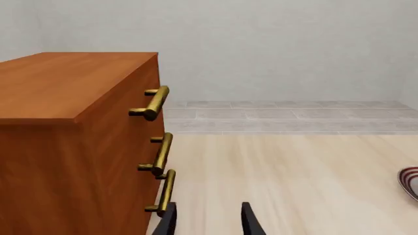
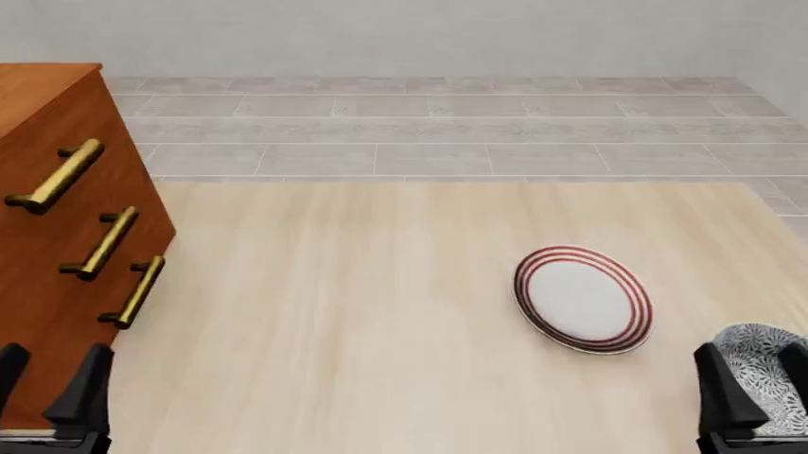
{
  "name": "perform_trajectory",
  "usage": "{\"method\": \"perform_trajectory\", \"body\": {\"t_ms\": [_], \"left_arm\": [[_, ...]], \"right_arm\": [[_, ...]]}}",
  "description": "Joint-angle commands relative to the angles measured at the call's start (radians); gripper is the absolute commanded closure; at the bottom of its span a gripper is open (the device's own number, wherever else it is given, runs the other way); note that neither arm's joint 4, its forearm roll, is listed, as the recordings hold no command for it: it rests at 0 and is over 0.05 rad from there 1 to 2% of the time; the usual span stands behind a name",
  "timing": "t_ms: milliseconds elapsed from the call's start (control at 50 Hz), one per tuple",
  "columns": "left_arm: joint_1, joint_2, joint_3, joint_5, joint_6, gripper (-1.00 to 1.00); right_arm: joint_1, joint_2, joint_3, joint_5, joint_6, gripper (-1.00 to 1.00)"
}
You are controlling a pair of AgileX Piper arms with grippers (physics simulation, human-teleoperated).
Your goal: Put the bowl on top of the cabinet.
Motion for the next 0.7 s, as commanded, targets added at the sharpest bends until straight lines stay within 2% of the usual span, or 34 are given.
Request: {"method": "perform_trajectory", "body": {"t_ms": [20, 620, 660, 700], "left_arm": [[0.0, 0.006, -0.002, -0.002, 0.0, -1.0], [0.002, 0.01, -0.002, -0.008, -0.001, -1.0], [0.002, 0.01, -0.002, -0.007, -0.001, -1.0], [0.002, 0.01, -0.002, -0.007, -0.001, -1.0]], "right_arm": [[0.0, 0.005, -0.002, -0.001, 0.0, -1.0], [0.004, -0.002, -0.006, -0.008, -0.01, -1.0], [0.007, 0.001, -0.031, 0.013, 0.001, -1.0], [0.018, 0.021, -0.078, 0.094, -0.011, -1.0]]}}
